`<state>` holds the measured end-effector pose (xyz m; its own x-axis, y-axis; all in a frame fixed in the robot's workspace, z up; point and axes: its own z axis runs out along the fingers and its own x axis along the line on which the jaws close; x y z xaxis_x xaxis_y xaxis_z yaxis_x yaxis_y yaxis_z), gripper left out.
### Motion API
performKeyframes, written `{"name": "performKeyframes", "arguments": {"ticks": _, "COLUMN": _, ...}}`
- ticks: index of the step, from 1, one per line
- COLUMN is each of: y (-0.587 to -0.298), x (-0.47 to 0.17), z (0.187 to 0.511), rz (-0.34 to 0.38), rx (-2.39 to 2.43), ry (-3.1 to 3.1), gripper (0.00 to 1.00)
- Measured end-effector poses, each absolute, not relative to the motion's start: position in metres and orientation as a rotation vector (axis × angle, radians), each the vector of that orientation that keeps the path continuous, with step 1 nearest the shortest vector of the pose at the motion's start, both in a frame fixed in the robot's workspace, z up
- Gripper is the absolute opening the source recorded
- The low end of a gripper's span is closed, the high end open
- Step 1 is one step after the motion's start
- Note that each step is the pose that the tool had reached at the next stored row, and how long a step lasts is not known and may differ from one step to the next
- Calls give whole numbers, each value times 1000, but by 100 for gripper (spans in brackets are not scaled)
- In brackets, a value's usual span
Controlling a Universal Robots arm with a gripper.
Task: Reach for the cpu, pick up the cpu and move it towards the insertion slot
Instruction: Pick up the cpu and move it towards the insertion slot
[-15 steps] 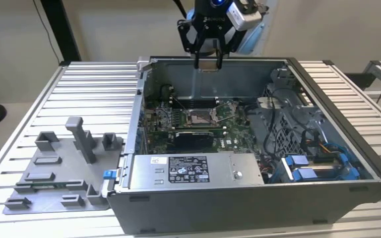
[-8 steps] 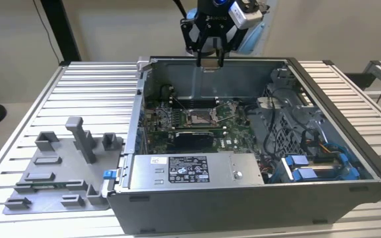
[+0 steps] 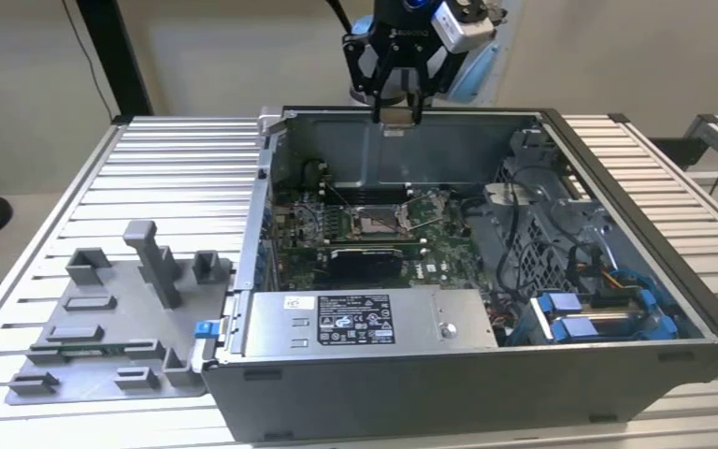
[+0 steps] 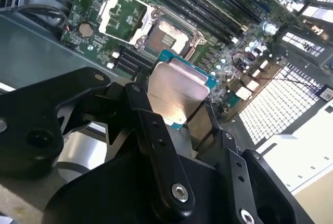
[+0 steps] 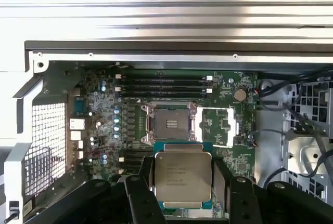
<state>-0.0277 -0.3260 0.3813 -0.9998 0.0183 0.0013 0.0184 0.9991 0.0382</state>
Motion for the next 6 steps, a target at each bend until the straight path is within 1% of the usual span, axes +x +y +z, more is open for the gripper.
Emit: {"name": "performKeyframes", "arguments": {"ticks": 6, "y": -325, "x": -28, "z": 381, "rz": -60, "rx": -29, "ry": -3140, "gripper": 0}}
